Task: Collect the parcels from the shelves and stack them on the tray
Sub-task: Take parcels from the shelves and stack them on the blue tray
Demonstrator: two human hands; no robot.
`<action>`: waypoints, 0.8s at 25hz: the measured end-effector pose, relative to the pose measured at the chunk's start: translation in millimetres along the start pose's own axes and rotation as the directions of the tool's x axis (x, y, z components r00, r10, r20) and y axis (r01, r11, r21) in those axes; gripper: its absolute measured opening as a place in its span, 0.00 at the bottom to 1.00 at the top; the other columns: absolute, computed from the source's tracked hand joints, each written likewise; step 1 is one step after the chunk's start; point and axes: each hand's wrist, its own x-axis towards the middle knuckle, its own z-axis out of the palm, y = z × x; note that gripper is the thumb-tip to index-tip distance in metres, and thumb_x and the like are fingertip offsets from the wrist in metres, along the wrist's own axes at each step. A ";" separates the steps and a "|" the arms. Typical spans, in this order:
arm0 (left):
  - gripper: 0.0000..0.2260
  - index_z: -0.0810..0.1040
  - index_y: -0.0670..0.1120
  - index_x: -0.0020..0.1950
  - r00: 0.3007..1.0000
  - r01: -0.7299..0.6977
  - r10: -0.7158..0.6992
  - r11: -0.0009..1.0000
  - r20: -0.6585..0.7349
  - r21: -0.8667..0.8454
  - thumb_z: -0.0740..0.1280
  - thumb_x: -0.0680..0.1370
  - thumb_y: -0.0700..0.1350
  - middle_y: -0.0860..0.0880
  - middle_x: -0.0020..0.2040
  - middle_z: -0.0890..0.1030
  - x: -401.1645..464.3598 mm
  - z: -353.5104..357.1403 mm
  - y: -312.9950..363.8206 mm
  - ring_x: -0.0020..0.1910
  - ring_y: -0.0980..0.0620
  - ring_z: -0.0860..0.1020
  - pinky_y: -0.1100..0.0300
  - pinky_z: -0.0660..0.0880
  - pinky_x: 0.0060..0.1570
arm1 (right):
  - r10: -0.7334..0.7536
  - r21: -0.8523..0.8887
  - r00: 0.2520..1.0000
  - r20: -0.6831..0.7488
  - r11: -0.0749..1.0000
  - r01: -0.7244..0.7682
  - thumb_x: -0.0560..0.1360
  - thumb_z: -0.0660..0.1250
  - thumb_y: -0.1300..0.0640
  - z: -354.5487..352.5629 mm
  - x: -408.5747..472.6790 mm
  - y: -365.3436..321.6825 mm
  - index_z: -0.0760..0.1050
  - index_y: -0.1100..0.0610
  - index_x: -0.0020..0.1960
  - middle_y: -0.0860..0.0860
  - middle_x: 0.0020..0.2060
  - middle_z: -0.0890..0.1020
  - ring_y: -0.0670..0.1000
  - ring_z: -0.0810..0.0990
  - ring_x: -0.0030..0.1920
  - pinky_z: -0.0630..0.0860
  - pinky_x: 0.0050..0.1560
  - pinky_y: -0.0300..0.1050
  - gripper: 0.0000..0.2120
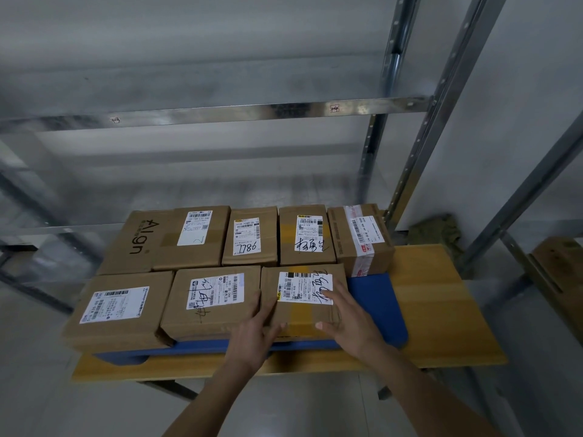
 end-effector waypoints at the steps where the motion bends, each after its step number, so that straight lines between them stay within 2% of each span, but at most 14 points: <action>1: 0.29 0.52 0.63 0.78 1.000 0.000 0.000 1.000 0.002 0.000 0.61 0.80 0.59 0.56 0.80 0.46 -0.2 0.1 0.0 0.67 0.53 0.74 0.52 0.68 0.68 | -0.005 -0.007 1.000 0.003 1.000 0.005 0.75 0.72 0.45 -0.9 -0.3 -0.7 0.58 0.40 0.77 0.35 0.79 0.47 0.46 0.57 0.77 0.66 0.74 0.53 0.36; 6: 0.30 0.52 0.64 0.78 1.000 0.005 -0.005 1.000 0.006 -0.012 0.61 0.79 0.62 0.55 0.81 0.46 -3.9 -5.9 2.4 0.67 0.53 0.74 0.51 0.71 0.67 | -0.027 -0.045 0.999 0.025 0.999 0.028 0.75 0.72 0.43 -8.1 -5.4 -1.4 0.53 0.42 0.80 0.38 0.80 0.46 0.46 0.53 0.79 0.61 0.76 0.54 0.41; 11: 0.29 0.54 0.64 0.78 0.999 -0.045 0.045 0.999 0.009 -0.012 0.60 0.79 0.63 0.58 0.80 0.45 -13.2 -26.0 15.2 0.58 0.56 0.79 0.52 0.75 0.61 | -0.053 -0.095 0.999 0.002 0.994 0.053 0.77 0.69 0.44 -33.1 -28.5 -14.0 0.53 0.41 0.80 0.35 0.78 0.47 0.43 0.55 0.76 0.65 0.74 0.54 0.37; 15: 0.29 0.55 0.62 0.78 0.995 -0.095 0.095 0.995 -0.014 -0.002 0.59 0.79 0.64 0.59 0.79 0.45 -23.6 -49.7 42.5 0.60 0.53 0.78 0.50 0.75 0.61 | -0.045 -0.145 0.997 -0.064 0.989 0.035 0.79 0.66 0.43 -64.1 -66.9 -31.3 0.52 0.39 0.79 0.40 0.80 0.47 0.46 0.52 0.79 0.61 0.76 0.52 0.34; 18: 0.30 0.55 0.65 0.77 0.983 -0.185 0.185 0.983 -0.007 0.018 0.57 0.77 0.69 0.59 0.80 0.47 -33.1 -64.2 68.8 0.62 0.50 0.77 0.47 0.72 0.63 | -0.006 -0.159 0.993 -0.118 0.987 -0.013 0.79 0.65 0.41 -86.7 -107.3 -40.3 0.52 0.41 0.80 0.41 0.80 0.46 0.47 0.51 0.79 0.58 0.77 0.49 0.34; 20: 0.29 0.57 0.65 0.77 0.965 -0.263 0.263 0.965 0.001 0.015 0.58 0.77 0.68 0.60 0.80 0.47 -43.7 -71.5 89.9 0.65 0.51 0.75 0.49 0.72 0.64 | 0.031 -0.177 0.980 -0.194 0.982 -0.066 0.79 0.64 0.40 -100.4 -143.9 -47.7 0.52 0.43 0.81 0.40 0.79 0.47 0.46 0.52 0.79 0.57 0.77 0.46 0.35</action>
